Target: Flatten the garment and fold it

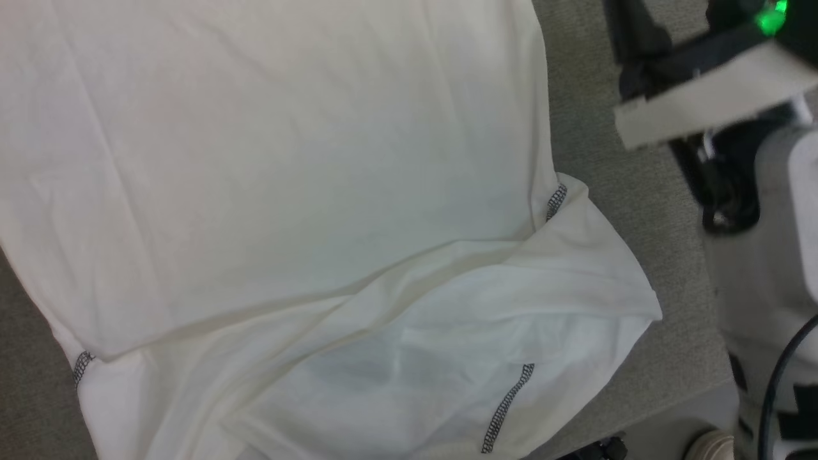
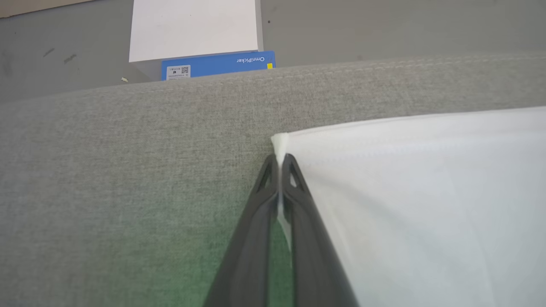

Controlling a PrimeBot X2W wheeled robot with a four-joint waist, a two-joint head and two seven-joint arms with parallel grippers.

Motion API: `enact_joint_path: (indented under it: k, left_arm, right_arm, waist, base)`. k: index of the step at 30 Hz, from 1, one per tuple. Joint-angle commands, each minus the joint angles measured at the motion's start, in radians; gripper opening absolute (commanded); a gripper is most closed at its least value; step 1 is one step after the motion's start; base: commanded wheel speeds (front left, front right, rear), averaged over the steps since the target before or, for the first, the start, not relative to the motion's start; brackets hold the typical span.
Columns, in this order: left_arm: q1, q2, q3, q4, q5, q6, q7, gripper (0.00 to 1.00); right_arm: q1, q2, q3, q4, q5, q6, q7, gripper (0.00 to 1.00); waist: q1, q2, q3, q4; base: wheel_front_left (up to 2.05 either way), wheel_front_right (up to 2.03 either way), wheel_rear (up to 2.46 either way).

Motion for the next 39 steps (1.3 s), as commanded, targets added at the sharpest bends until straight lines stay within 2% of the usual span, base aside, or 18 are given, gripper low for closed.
enact_joint_path:
  k: [1, 6, 12, 20, 26, 27, 28, 31, 34, 39]
  left_arm:
    - [0.004, -0.010, -0.006, 0.006, -0.016, -0.009, -0.011, 0.00]
    - [-0.037, -0.042, -0.044, 0.005, -0.017, -0.046, -0.064, 0.00]
    - [-0.093, -0.091, -0.079, 0.018, -0.027, -0.082, -0.129, 0.00]
    - [-0.158, -0.134, -0.126, 0.045, -0.028, -0.133, -0.202, 0.00]
    - [-0.186, -0.152, -0.144, 0.068, -0.029, -0.151, -0.238, 0.00]
    - [-0.188, -0.152, -0.146, 0.074, -0.028, -0.153, -0.245, 0.00]
    - [-0.189, -0.152, -0.147, 0.079, -0.029, -0.154, -0.247, 0.00]
    - [-0.194, -0.149, -0.146, 0.089, -0.029, -0.155, -0.260, 0.00]
    - [-0.203, -0.140, -0.147, 0.092, -0.015, -0.156, -0.296, 0.00]
    - [-0.227, -0.132, -0.139, 0.107, 0.021, -0.138, -0.409, 0.00]
  right_arm:
    - [-0.073, -0.004, 0.004, 0.043, 0.012, -0.002, 0.030, 1.00]
    - [-0.346, -0.004, -0.012, 0.285, 0.043, -0.002, 0.213, 1.00]
    - [-0.553, -0.002, -0.040, 0.516, 0.006, -0.002, 0.439, 1.00]
    - [-0.688, -0.014, -0.077, 0.650, -0.066, -0.002, 0.636, 1.00]
    - [-0.723, 0.002, -0.128, 0.680, -0.098, -0.002, 0.756, 1.00]
    - [-0.724, 0.003, -0.131, 0.684, -0.103, -0.002, 0.778, 0.92]
    - [-0.724, 0.004, -0.136, 0.685, -0.104, -0.002, 0.794, 0.54]
    - [-0.724, 0.004, -0.129, 0.670, -0.118, -0.002, 0.824, 0.00]
    - [-0.720, -0.008, -0.111, 0.639, -0.133, -0.002, 0.811, 0.00]
    - [-0.717, -0.027, -0.115, 0.589, -0.171, -0.002, 0.697, 0.00]
  waist:
    - [0.0000, -0.0001, 0.010, 0.018]
    - [0.0000, -0.0001, 0.036, 0.072]
    - [0.0000, -0.0001, 0.075, 0.134]
    - [0.0000, -0.0001, 0.116, 0.204]
    - [0.0000, -0.0001, 0.135, 0.227]
    - [0.0000, -0.0001, 0.137, 0.229]
    - [0.0000, -0.0001, 0.138, 0.230]
    - [0.0000, -0.0001, 0.143, 0.229]
    - [0.0000, -0.0001, 0.146, 0.225]
    - [0.0000, -0.0001, 0.144, 0.218]
  base:
    - [0.00, 0.00, 0.00]
    - [0.00, 0.00, 0.00]
    - [0.00, 0.00, 0.00]
    - [0.00, 0.00, 0.00]
    - [0.00, 0.00, 0.00]
    - [0.00, 0.00, 0.00]
    - [0.00, 0.00, 0.00]
    - [0.00, 0.00, 0.00]
    - [0.00, 0.00, 0.00]
    - [0.00, 0.00, 0.00]
